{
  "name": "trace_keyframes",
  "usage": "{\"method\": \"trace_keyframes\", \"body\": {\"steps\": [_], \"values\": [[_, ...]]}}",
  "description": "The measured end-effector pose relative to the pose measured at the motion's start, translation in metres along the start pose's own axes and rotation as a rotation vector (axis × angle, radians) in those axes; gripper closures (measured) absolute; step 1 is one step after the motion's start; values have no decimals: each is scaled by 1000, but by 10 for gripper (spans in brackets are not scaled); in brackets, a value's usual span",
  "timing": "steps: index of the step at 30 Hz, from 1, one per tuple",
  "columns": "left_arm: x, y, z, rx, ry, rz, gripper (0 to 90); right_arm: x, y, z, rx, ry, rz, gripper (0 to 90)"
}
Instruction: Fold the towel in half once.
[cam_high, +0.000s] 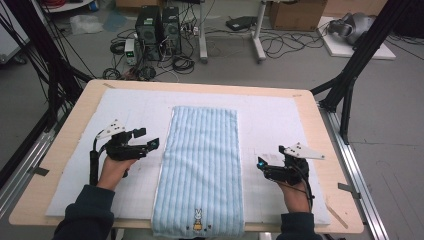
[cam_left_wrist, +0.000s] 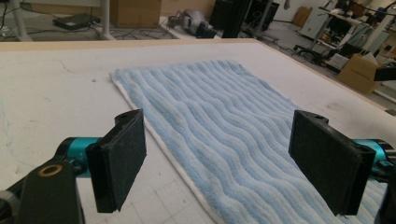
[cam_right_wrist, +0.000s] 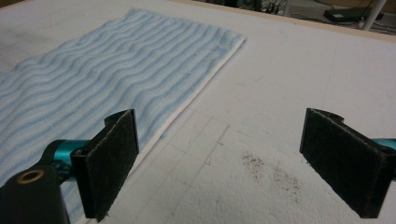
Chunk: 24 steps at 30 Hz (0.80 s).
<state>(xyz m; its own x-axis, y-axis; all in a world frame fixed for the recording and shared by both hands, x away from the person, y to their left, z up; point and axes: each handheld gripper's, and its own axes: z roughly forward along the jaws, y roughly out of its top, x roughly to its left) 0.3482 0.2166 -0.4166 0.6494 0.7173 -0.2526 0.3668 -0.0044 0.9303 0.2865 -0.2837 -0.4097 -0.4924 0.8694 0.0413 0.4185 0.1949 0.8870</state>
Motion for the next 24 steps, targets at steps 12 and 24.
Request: {"method": "trace_keyframes", "body": {"steps": [12, 24], "values": [[9, 38, 56, 123, 60, 45, 226, 2, 2, 10, 16, 24, 22, 109], [23, 9, 117, 324, 198, 32, 299, 0, -2, 13, 36, 34, 29, 109]]}}
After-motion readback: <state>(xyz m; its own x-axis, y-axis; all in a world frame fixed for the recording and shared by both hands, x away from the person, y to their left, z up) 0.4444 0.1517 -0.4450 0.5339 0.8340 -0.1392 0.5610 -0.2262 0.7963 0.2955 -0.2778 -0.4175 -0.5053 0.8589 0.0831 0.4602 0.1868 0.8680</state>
